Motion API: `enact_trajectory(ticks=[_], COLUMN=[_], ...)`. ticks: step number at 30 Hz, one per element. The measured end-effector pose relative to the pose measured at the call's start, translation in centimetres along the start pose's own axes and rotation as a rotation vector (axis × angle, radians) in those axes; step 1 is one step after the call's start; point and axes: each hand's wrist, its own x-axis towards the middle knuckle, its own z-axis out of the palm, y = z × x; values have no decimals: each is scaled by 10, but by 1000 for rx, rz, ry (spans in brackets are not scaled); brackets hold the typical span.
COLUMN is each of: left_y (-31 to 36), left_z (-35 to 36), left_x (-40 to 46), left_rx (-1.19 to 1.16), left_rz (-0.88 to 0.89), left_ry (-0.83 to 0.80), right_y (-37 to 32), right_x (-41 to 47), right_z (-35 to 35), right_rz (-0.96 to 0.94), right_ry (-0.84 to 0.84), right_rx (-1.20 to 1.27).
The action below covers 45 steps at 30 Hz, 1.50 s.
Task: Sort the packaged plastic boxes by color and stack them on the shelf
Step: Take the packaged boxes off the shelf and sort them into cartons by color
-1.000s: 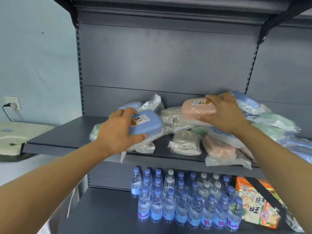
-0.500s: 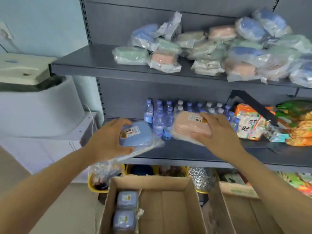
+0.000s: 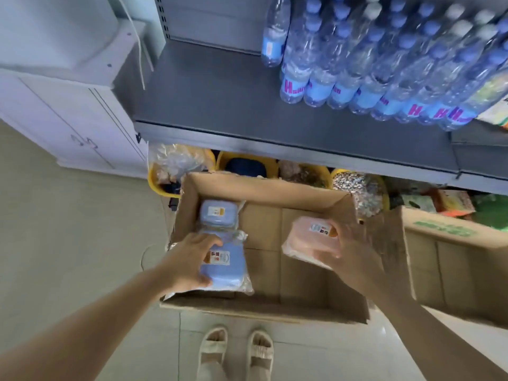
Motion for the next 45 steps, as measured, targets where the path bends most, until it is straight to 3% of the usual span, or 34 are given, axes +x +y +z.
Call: enact_trajectory(ticks=[8,13,18,25,29,32,36,41,45], left_y=[-63,-83,-94,-73,-38,-20,18,46,50], left_z=[121,157,176,161,121,101,78,68,68], left_x=[65,89,92,103,119,149,188,227,243], left_rx=[231,335,427,609,568,495,518,606,634], left_rz=[-134,-109,-59,-141,37,162,314,288,171], left_ry=[-212,-217,-169,-219,37,244,447,473,408], right_y=[38,54,67,79,86,91,92,86,90], right_x=[63,93,108,138,179,202,211,197,196], right_z=[121,171,196,184,173,181,200,207,213], right_rz=[23,25,-26,-68,-110,-141,-54,-101,-124], right_ry=[-93,-72,-20,43,120,71,140,175,36], right_rx=[9,48,-11,49,17,-204,-257,-348,-422])
